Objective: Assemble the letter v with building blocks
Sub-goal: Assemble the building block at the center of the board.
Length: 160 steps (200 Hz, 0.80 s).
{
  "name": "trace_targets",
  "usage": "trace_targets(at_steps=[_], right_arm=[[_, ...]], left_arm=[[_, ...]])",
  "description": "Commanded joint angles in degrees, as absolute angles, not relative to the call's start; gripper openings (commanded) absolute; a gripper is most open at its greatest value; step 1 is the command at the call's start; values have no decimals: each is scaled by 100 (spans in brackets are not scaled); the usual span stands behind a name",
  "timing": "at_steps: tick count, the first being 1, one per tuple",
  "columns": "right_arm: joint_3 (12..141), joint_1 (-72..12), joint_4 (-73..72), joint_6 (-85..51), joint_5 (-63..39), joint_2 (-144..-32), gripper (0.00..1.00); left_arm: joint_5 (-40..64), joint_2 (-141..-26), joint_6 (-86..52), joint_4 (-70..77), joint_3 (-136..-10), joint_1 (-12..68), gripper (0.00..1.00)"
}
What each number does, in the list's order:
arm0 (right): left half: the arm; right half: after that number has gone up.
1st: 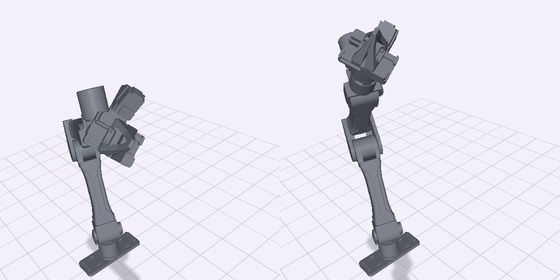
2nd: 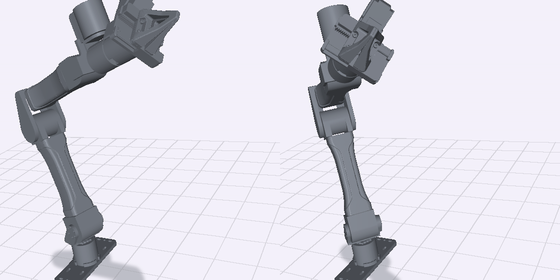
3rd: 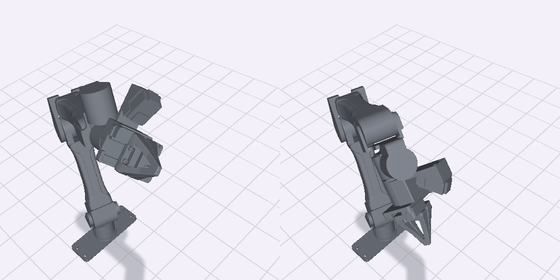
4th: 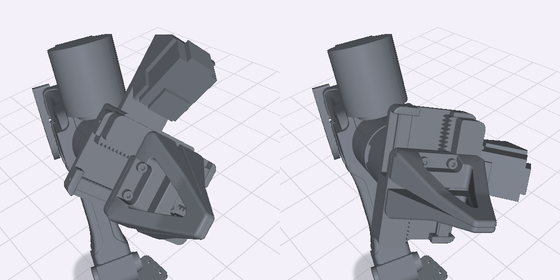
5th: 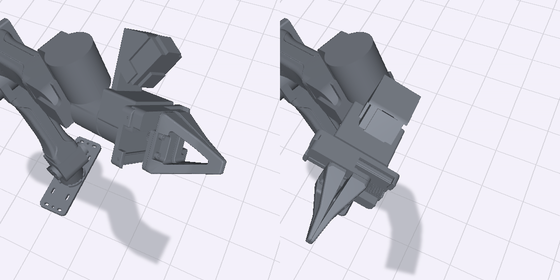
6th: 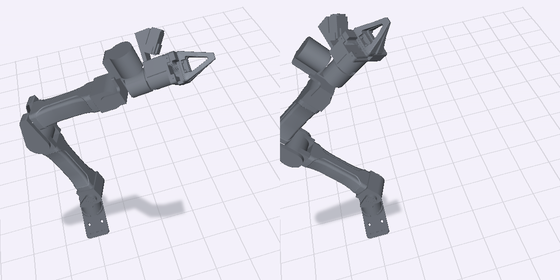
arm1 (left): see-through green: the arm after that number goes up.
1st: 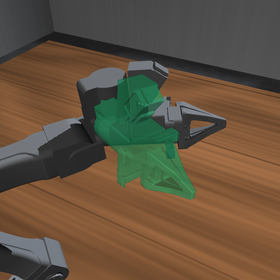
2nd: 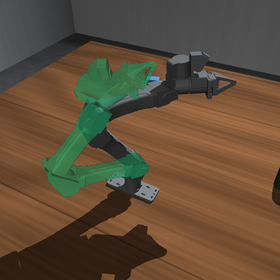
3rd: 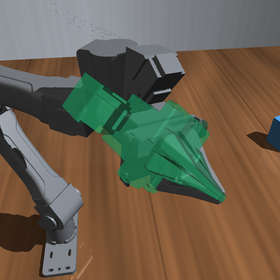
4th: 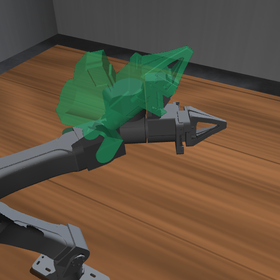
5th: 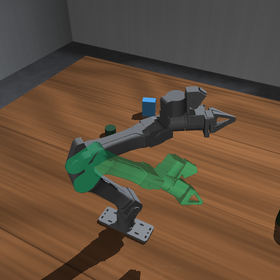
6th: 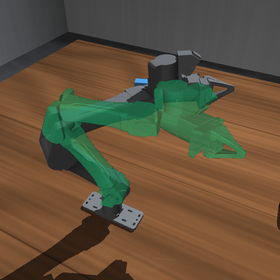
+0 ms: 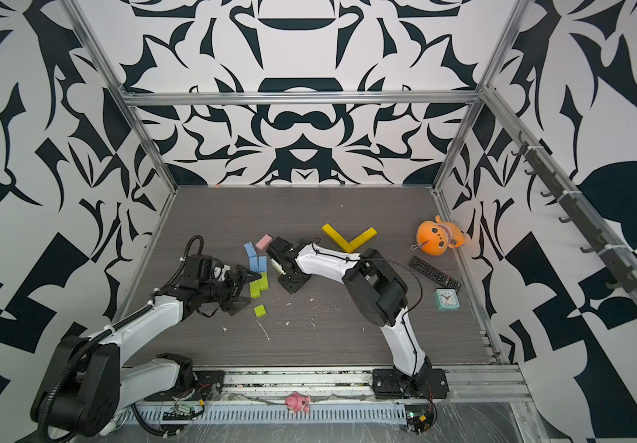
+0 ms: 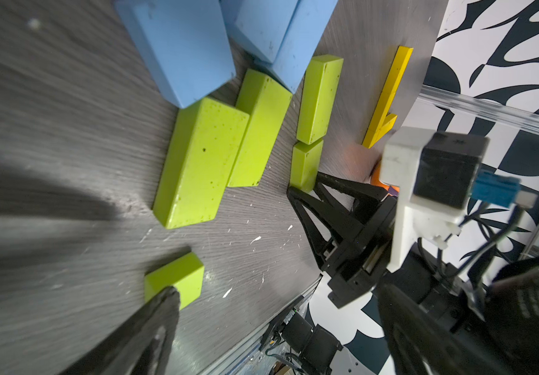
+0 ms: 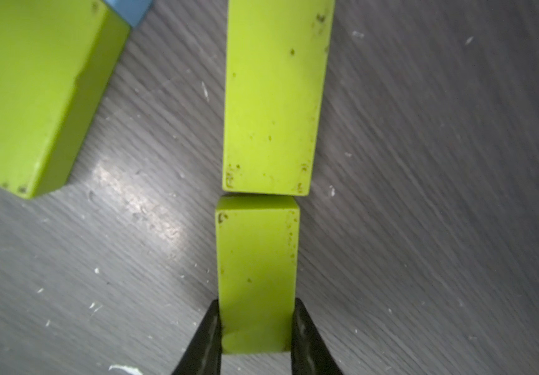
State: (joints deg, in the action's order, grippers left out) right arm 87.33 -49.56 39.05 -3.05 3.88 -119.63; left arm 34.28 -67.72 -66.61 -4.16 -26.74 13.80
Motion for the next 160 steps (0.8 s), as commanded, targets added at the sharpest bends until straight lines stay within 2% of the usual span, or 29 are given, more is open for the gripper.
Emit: trace_targets(at_steps=[1,160], right_arm=[[8802,-4931,3911,-421,479,-12146,30],[9033,-4857,4017,-431,431,-12353,30]], left_arm=[[3397,-6689,-6684,-536,-2599,1393,99],[3376,-6705,-6644,-586,-2602,1389,99]])
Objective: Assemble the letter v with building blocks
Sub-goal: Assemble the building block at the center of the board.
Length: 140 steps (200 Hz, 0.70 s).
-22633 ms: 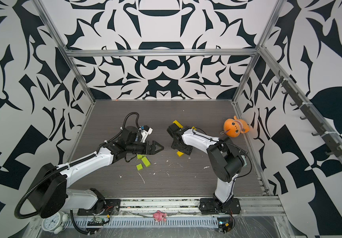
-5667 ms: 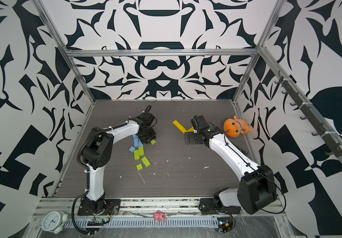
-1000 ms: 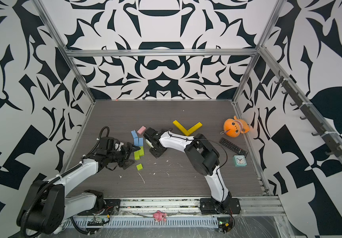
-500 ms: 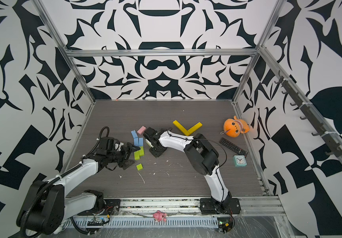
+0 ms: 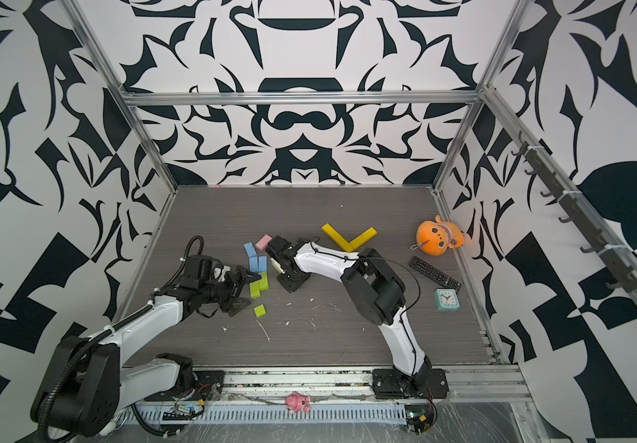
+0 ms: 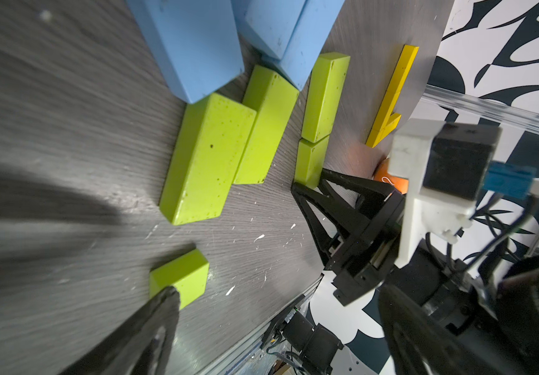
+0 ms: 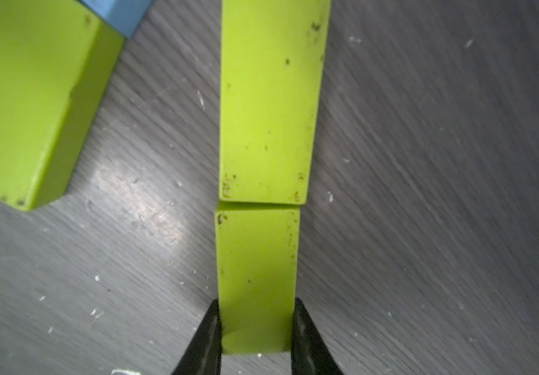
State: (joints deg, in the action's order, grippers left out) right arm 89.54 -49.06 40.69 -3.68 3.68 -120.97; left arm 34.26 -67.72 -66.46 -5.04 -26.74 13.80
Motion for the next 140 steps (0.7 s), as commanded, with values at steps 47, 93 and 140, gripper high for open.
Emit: trace_targets(at_steps=[47,93,140], right_arm=[[9078,-4852,4034,-433,444,-12401,29],[9088,-4825,4043,-440,435,-12419,31],[9081,-4816,4052,-452,432,-12419,39]], left_arm=[[3376,-6690,-6627,-615,-2604,1390,99],[3368,-6689,-6627,-624,-2606,1393,99],[3359,-6665,-6626,-655,-2593,1394,99]])
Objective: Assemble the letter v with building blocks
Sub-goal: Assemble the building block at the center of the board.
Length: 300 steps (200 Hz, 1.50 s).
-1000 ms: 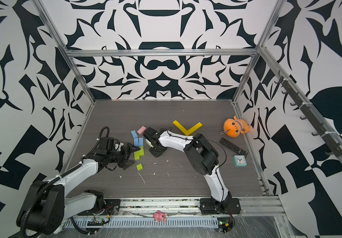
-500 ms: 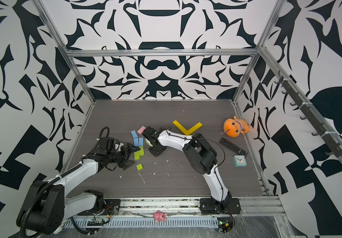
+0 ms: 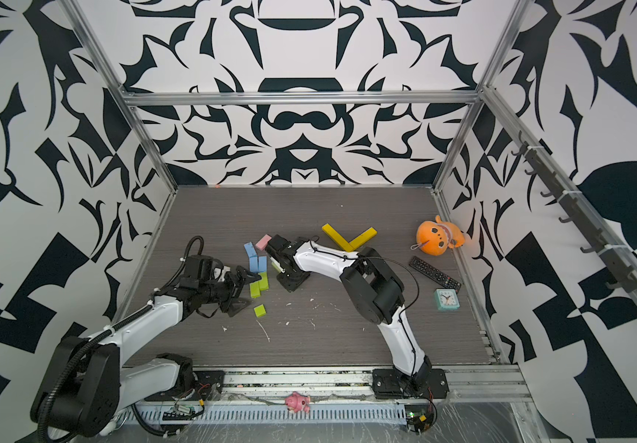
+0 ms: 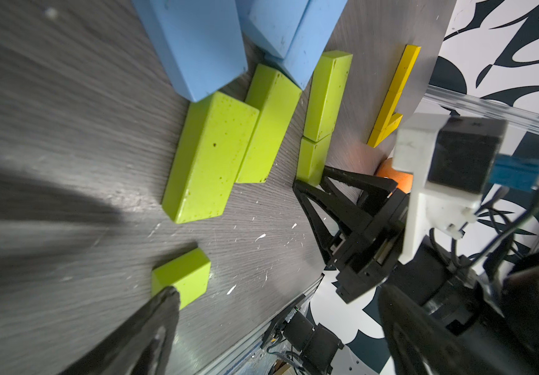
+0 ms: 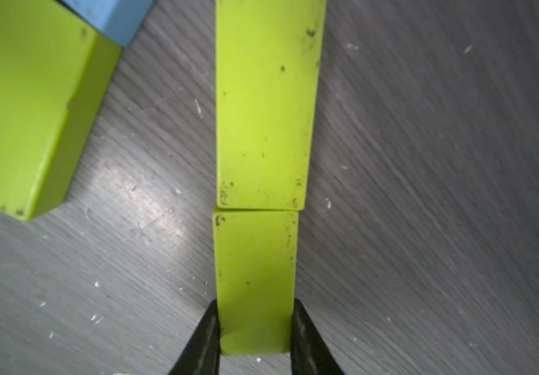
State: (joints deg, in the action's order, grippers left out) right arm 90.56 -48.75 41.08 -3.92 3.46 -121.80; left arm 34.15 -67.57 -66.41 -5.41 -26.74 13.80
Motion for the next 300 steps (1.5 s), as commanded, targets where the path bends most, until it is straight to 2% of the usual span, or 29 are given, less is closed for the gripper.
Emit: trace_targets(at_steps=[1,42,139,300], right_arm=[[9093,-4816,4052,-455,431,-12419,39],[9090,-4805,4052,-449,431,-12427,41],[9097,-4785,4046,-445,439,-12428,39],[9384,-4781,4164,-441,391,-12642,50]], left_arm=[[3358,-6664,-6626,-657,-2593,1391,99],[3342,-6636,-6627,-668,-2593,1389,99],[3322,-6667,-6603,-680,-2615,1389,99],[3322,-6658,-6608,-677,-2576,1391,99]])
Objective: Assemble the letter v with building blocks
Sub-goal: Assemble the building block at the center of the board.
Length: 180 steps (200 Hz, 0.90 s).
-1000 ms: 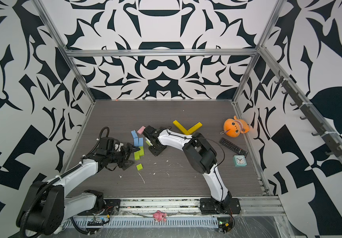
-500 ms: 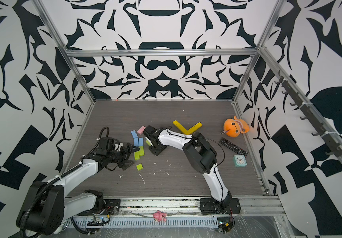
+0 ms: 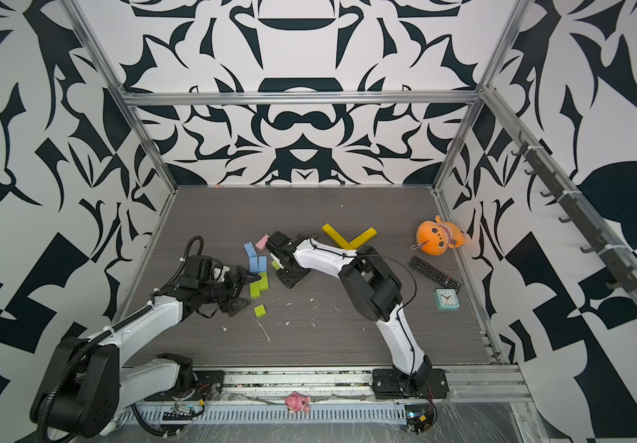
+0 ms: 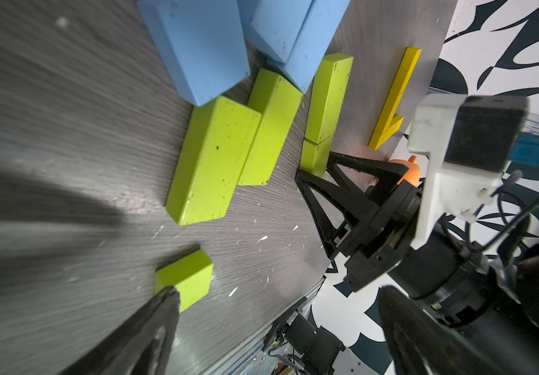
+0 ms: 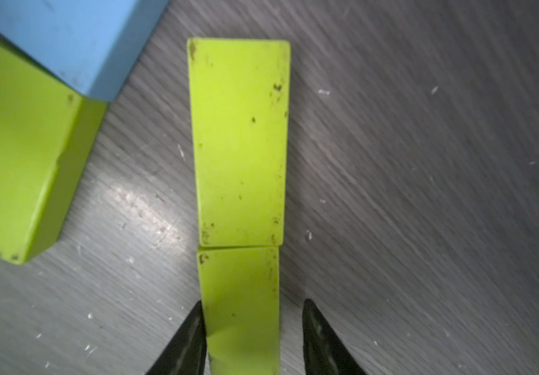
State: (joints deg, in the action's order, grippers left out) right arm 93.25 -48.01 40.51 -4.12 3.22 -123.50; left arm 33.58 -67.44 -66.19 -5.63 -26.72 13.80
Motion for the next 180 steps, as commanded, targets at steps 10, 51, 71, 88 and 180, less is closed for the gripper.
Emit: trace_targets(at_steps=[10,51,71,88,180], right_arm=[[9423,-4775,4175,-448,380,-12670,50],[9577,-4777,4244,-440,437,-12808,50],[9626,-4773,4271,-443,466,-12858,50],[9675,-4758,4296,-437,466,-12892,50],[9834,-4722,4346,-395,431,-13033,50]], left_arm=[[3327,-6658,-6601,-678,-2579,1393,99],[3337,-6659,-6595,-689,-2593,1391,100],[3333,-6656,-6592,-694,-2606,1391,99],[3332,-6659,-6596,-694,-2607,1389,99],[3344,-6642,-6587,-719,-2602,1389,99]])
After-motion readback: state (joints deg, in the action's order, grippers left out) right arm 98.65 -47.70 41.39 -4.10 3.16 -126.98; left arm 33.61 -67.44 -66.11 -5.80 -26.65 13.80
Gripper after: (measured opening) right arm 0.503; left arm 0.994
